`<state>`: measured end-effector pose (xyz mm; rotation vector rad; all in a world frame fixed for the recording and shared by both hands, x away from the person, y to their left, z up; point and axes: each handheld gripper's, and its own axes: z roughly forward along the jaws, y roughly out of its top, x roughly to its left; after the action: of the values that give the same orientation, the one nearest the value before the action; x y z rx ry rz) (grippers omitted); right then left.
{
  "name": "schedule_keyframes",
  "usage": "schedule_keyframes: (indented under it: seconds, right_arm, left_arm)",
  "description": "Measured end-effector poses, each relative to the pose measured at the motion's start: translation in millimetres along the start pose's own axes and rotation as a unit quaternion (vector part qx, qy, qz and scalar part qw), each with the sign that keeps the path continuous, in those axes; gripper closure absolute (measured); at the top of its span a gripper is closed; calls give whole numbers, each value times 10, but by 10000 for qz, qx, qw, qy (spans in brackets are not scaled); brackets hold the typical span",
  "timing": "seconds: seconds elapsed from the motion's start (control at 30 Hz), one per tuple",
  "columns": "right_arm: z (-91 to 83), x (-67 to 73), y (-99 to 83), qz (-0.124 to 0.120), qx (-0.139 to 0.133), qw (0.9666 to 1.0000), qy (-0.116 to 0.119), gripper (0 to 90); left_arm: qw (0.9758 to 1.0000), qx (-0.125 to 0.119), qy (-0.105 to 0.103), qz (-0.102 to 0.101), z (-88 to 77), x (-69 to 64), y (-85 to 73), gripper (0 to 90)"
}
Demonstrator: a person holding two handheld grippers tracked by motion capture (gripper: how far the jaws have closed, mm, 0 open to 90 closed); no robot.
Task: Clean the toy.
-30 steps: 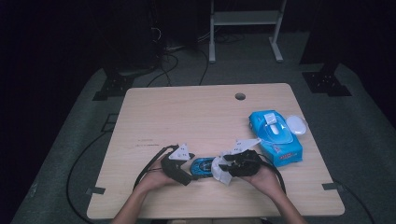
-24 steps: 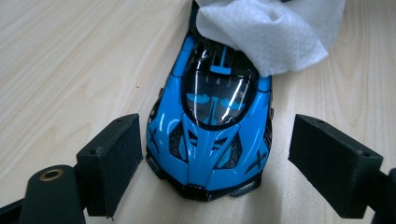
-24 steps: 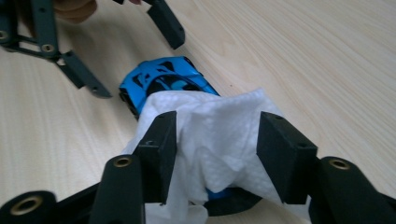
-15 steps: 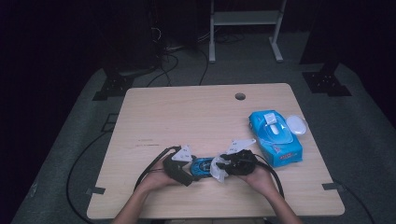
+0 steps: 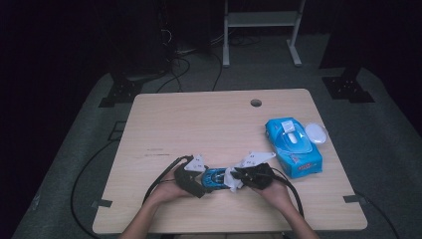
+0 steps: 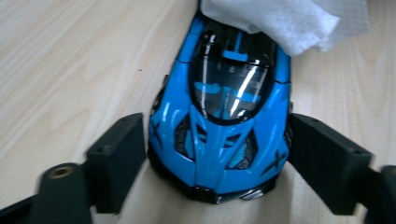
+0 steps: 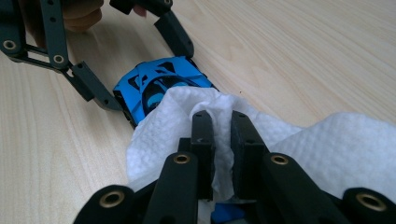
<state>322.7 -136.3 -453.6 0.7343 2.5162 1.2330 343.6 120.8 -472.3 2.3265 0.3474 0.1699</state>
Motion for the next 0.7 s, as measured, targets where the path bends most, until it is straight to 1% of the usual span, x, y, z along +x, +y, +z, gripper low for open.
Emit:
schedule_keyframes:
  seconds: [0.03, 0.07, 0.1, 0.17, 0.23, 0.3, 0.33, 0.4, 0.47, 0.5, 0.53, 0.57, 0.63, 0.7]
  right_arm:
    - [-1, 2, 1, -12, 1, 10000, -8, 810]
    - [-10, 6, 1, -77, -5, 10000, -43, 814]
    - [-19, 6, 0, -87, -16, 9999, -52, 826]
    - [-48, 2, 2, -119, 46, 9999, -20, 830]
    - [-94, 8, -15, -230, 169, 9996, -88, 836]
    - [-145, 1, -52, -281, 255, 9992, -153, 840]
    - [-163, -1, -68, -242, 252, 9993, -145, 842]
    - [-165, 16, -73, -209, 220, 9994, -147, 845]
    - [-109, 57, -46, -180, 159, 9997, 12, 846]
    - [-109, 57, -46, -180, 159, 9997, 12, 846]
    - [-21, 125, 3, -339, 140, 9993, 89, 846]
    - [-7, 137, 18, -321, 134, 9993, 128, 846]
    - [-5, 129, 25, -320, 135, 9993, 146, 846]
    - [-51, 95, -11, -301, 170, 9994, 49, 846]
  left_arm:
    - [10000, -2, 17, 31, 1, -8, 1, 217]
    - [10000, 10, 40, 72, -1, -13, 1, 230]
    - [9999, 57, 75, 140, 0, -21, -1, 235]
    - [9999, 74, 66, 121, 2, -19, 0, 236]
    - [9999, 70, 60, 119, 2, -18, -2, 237]
    - [9999, 64, 80, 137, 8, -24, 1, 240]
    - [9999, 64, 80, 137, 8, -24, 1, 240]
    - [9998, 69, 84, 168, 17, -25, 5, 241]
    - [9999, 61, 72, 144, 23, -26, 6, 240]
    - [9999, 64, 69, 143, 22, -25, 5, 240]
    - [9999, 62, 62, 131, 18, -24, 3, 241]
    - [9999, 62, 48, 129, 13, -18, 0, 241]
    - [9999, 36, 12, 115, 10, -7, -10, 242]
    - [9999, 44, 21, 150, 12, -5, -6, 242]
